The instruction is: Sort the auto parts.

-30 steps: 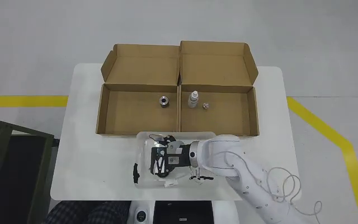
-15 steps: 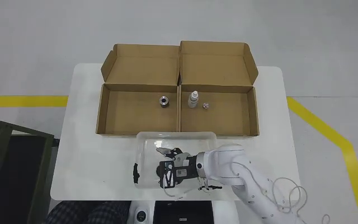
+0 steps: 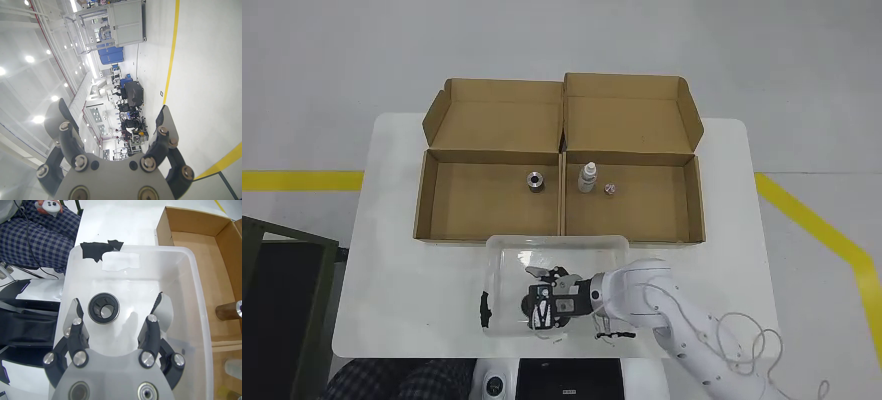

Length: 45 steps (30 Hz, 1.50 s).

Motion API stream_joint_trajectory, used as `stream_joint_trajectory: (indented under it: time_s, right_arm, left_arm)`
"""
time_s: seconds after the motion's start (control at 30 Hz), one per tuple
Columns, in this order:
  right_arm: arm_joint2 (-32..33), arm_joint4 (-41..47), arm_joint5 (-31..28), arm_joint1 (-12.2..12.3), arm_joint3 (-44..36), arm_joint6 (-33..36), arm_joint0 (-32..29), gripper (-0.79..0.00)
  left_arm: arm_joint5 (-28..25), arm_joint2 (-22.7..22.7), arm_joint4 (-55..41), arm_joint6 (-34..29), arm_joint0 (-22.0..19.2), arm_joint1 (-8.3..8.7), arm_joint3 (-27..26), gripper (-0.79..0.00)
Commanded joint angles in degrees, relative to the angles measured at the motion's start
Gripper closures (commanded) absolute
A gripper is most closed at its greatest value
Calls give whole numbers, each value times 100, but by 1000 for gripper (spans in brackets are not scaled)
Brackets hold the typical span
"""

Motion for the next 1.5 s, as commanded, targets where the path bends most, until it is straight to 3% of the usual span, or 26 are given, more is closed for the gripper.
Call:
stream_joint_trajectory:
  time_s: [0.0, 0.5, 0.77, 0.8, 0.9, 1.07, 1.13, 1.23, 1.47]
  right_arm:
    - [-70, 2, 27, -9, 91, -30, 45, -637]
    - [-381, 12, 64, -27, 587, -95, 323, -643]
    - [-490, 120, 84, -44, 845, -194, 481, -600]
    - [-506, 125, 79, -47, 869, -200, 505, -585]
    - [-554, 149, 49, -53, 928, -219, 572, -419]
    - [-579, 236, 21, -58, 1010, -324, 667, -283]
    - [-559, 333, -5, -56, 1045, -412, 694, -129]
    - [-499, 517, -60, -47, 1094, -529, 735, 0]
    - [-317, 918, -49, -13, 1098, -757, 764, 0]
  left_arm:
    - [0, 0, 0, 0, 0, 0, 0, -785]
    - [0, 0, 0, 0, 0, 0, 0, -785]
    - [0, 0, 0, 0, 0, 0, 0, -785]
    - [0, 0, 0, 0, 0, 0, 0, -785]
    - [0, 0, 0, 0, 0, 0, 0, -785]
    - [0, 0, 0, 0, 0, 0, 0, -785]
    - [0, 0, 0, 0, 0, 0, 0, -785]
    - [0, 0, 0, 0, 0, 0, 0, -785]
    - [0, 0, 0, 0, 0, 0, 0, -785]
